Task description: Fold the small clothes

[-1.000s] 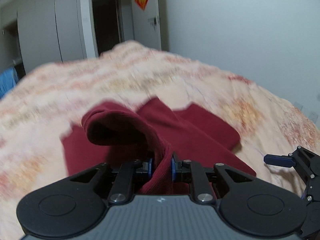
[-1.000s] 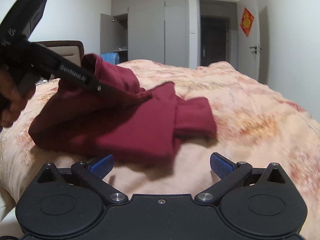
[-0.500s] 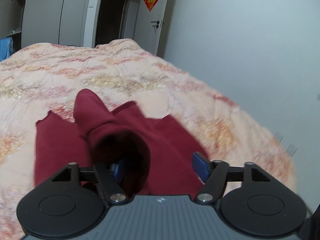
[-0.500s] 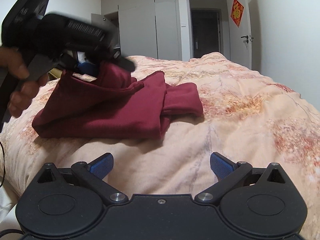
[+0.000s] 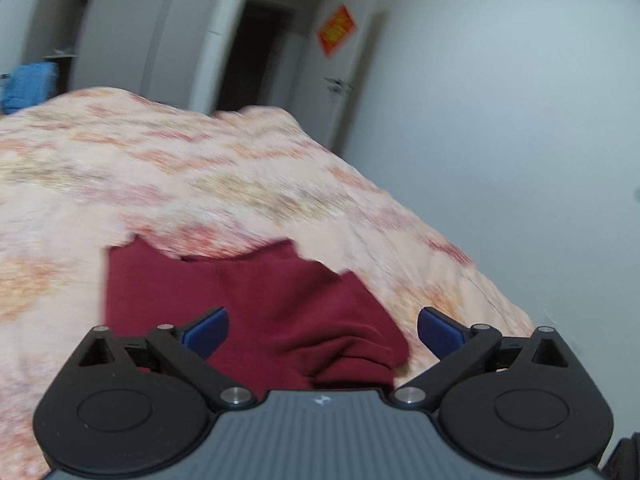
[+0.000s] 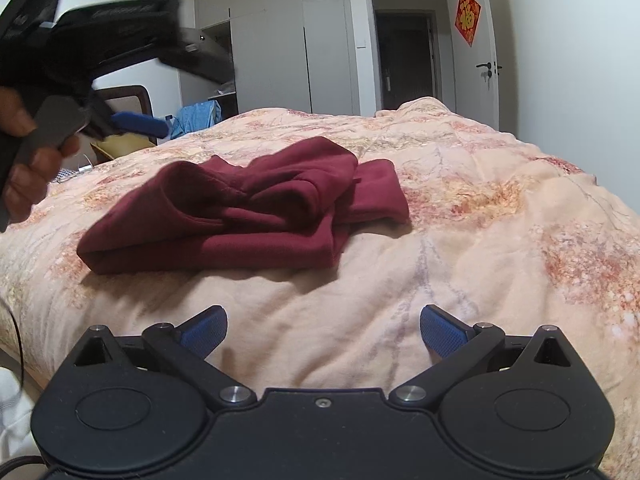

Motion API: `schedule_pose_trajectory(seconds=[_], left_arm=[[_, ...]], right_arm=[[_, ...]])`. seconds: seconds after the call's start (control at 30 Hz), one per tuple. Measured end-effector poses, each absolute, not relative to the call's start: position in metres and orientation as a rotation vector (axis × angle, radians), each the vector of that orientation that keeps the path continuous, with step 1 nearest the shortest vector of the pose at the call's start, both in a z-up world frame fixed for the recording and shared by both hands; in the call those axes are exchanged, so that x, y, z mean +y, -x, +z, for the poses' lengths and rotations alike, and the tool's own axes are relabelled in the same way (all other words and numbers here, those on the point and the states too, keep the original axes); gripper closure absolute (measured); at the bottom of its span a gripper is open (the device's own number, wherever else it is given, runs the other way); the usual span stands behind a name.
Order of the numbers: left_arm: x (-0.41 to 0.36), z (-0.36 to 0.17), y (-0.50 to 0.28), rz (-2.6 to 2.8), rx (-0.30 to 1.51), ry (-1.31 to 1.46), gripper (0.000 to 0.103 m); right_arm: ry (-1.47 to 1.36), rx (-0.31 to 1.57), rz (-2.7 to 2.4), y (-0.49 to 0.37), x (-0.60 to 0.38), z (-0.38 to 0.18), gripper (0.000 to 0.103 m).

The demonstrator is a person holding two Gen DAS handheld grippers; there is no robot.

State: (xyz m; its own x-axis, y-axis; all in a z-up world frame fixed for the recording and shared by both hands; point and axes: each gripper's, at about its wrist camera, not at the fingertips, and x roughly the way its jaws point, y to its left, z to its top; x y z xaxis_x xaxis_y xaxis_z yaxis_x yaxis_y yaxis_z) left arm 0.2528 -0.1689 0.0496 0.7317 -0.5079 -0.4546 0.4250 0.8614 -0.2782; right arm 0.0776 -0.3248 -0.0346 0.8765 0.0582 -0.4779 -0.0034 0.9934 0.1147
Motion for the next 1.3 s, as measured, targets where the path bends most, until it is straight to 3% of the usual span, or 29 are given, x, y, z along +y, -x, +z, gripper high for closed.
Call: schedule_pose_trajectory(seconds=[0.23,0.47,0.73,0.87,0.93,1.0,1.07,1.3], left_arm=[[-0.108,0.045,-0.248,-0.294,0.545,0.22,0.0],[-0.059,0.02,-0.243,-0.146,0.622,0.273,0.0],[-0.049,0.002,-0.239,-0.114,0.676,0.283,0.0],[-0.049,0.002,-0.24,-0.117,0.675,0.281,0.0],[-0.05,0.003,-0.24,-0.122,0.675,0.283,0.0],[-0.051,0.002,-0.24,-0.128,0.677,0.283,0.0],[-0.052,0.002,-0.24,-0.135,0.683,0.284,0.0],[-0.059,-0.007,-0.235,-0.186,0.709,0.262,0.0]], right_arm=[[-0.22,0.448,0.162,-0.081,-0.314,-0.021,0.001],[-0.408,0.443,0.379,-0.112,-0.292,-0.005,0.015],[-0.668,0.523,0.392,-0.155,-0.28,-0.002,0.017],[-0.809,0.584,0.329,-0.162,-0.286,-0.011,0.029],[-0.841,0.59,0.295,-0.162,-0.288,-0.015,0.042],[-0.838,0.589,0.255,-0.16,-0.29,-0.015,0.071],[-0.808,0.57,0.242,-0.157,-0.29,-0.012,0.087],[-0.55,0.543,0.175,-0.137,-0.28,-0.011,0.09]])
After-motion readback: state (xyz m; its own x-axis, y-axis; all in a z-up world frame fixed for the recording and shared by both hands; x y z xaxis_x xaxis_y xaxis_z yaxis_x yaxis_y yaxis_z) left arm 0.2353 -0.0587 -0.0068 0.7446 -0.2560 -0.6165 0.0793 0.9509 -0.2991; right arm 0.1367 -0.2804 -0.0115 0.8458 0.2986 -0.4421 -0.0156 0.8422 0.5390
